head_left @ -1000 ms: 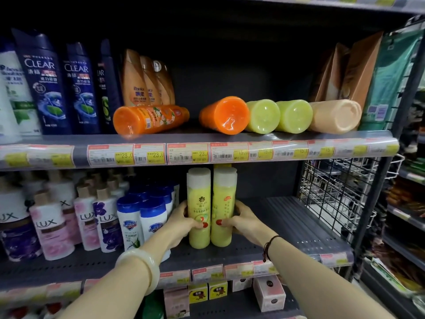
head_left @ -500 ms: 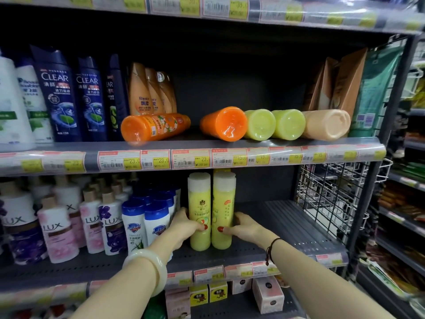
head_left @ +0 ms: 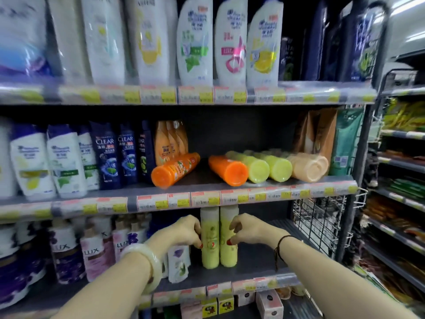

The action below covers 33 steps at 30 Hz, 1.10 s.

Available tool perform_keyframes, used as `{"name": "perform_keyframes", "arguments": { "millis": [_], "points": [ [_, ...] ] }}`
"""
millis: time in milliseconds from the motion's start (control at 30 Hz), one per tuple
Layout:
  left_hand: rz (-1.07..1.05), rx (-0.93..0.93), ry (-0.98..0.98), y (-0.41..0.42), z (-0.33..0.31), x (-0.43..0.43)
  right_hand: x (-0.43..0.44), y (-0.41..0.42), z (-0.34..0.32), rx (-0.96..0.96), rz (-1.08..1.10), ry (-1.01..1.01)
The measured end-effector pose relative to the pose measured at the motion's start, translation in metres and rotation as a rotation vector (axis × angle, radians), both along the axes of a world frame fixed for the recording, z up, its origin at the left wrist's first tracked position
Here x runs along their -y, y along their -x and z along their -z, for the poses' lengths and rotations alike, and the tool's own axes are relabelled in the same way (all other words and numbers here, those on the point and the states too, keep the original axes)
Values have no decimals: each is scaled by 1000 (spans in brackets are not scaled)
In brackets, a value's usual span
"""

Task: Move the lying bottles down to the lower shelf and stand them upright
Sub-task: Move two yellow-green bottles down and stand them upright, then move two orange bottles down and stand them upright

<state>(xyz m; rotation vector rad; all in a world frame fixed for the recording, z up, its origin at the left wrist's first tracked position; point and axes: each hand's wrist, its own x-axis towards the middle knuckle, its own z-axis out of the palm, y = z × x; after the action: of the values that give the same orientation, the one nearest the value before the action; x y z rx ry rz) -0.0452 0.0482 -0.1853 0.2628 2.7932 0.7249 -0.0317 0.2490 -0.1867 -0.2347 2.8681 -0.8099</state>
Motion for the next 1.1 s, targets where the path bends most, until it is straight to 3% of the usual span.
{"name": "perform_keyframes", "arguments": {
  "millis": [367,700,1100],
  "points": [
    [160,-115,68,-42,-79,14,22,-54,-86,-158,-103,-149],
    [57,-317,-3,-30,-152,46,28,-46,-152,-418,-89,-108],
    [17,-330,22,12,-156,79,15,-19,-163,-376,-78,-230]
  ]
}}
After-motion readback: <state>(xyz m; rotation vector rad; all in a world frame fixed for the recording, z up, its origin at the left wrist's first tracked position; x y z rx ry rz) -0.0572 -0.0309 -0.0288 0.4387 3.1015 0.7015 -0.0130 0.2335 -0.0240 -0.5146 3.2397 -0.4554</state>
